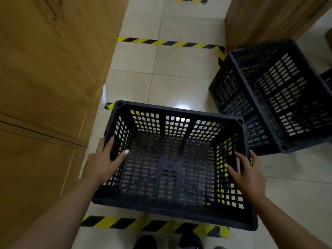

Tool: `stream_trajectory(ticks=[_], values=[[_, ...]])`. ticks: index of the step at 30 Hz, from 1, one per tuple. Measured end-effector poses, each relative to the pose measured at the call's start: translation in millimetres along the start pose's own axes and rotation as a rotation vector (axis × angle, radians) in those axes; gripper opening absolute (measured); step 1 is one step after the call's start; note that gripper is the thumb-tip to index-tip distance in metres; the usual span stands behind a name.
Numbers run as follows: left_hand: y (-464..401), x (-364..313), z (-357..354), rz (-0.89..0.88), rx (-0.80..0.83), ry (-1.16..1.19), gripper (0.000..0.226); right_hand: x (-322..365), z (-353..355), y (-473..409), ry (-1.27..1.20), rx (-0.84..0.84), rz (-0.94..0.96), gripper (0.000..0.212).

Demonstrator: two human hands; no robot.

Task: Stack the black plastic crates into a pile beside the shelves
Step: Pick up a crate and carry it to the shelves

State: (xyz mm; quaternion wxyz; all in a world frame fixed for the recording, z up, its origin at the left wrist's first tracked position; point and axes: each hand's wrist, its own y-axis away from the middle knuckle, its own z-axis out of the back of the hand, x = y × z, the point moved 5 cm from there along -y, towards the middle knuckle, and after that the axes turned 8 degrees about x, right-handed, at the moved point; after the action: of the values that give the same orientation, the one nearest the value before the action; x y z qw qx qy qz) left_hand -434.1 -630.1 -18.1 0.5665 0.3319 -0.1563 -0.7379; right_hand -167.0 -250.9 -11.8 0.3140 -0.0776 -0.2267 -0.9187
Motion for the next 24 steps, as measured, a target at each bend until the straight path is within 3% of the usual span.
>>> stream_trajectory(ticks=[11,19,24], values=[[-13,8,-41,0.001,0.023,-0.084,0.101,-17,-32,-16,-0.055,0.033,0.013,0.062],[6,-8,-42,0.057,0.108,-0.122,0.093,-27,-32,-16,-0.106,0.230,0.023,0.083],[23,-34,-21,-0.012,0.079,-0.264,0.096,-11,-7,8,0.075,0.181,0.044,0.083]])
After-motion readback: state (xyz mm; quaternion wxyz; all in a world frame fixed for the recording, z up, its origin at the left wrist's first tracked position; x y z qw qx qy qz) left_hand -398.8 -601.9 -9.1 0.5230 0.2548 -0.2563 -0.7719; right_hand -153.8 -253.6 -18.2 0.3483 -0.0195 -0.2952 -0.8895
